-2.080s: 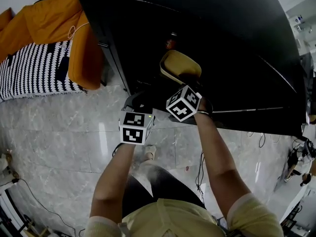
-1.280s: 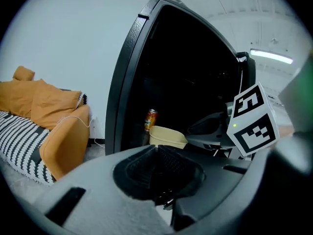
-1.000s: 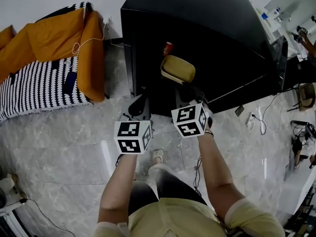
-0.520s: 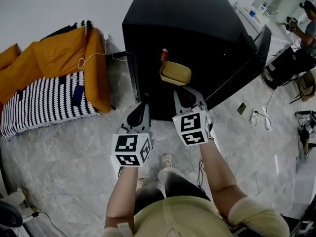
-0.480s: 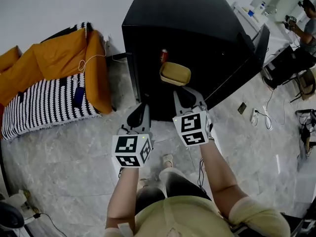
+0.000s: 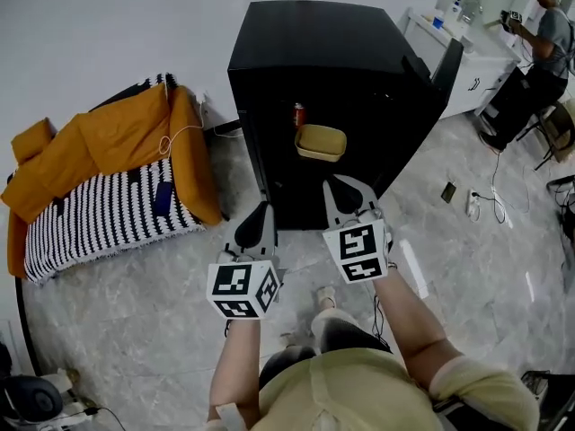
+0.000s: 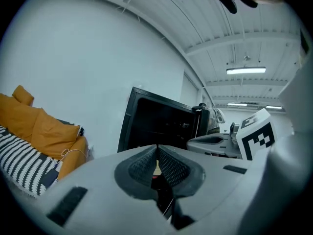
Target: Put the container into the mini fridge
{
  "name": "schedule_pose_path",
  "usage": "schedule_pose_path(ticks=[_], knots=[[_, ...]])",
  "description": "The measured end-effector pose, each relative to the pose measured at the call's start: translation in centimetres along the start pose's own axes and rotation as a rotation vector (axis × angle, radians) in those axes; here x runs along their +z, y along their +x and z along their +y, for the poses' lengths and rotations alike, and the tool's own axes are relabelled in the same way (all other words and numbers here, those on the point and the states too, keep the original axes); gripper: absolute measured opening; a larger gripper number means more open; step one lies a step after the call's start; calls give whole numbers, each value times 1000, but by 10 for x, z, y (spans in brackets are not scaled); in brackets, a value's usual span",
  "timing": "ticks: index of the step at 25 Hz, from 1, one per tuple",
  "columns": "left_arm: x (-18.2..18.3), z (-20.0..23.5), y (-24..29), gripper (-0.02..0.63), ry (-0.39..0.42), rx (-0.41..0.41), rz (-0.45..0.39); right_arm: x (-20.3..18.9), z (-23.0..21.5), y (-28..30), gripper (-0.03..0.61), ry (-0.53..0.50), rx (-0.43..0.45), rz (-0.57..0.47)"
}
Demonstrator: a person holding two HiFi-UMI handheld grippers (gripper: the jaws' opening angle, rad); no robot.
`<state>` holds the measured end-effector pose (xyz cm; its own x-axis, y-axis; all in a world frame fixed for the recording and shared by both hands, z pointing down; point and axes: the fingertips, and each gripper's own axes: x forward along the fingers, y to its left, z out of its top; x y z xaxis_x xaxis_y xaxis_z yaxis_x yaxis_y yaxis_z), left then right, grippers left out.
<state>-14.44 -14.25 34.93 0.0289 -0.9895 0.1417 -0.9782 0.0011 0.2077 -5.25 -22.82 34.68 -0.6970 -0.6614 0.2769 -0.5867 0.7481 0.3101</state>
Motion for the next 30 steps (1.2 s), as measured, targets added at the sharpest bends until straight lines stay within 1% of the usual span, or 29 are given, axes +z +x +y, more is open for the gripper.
schedule_pose_path(ticks=[8,12,16,20,30], knots=[[6,3,-37,23,-2,0,-13,4,7,-40,31,74,2,0],[7,4,-59,23,10,21,-22,5,11,-58,31,92,7,0],[7,5,-80,23,0,40,-16,5,14,-76,31,116,9,-2],[8,4,-100,23,24,63,-6,2,18,-91,29,144,7,-5],[3,5,-138,23,24,90,5,-3,27,-120,29,196,10,-14]])
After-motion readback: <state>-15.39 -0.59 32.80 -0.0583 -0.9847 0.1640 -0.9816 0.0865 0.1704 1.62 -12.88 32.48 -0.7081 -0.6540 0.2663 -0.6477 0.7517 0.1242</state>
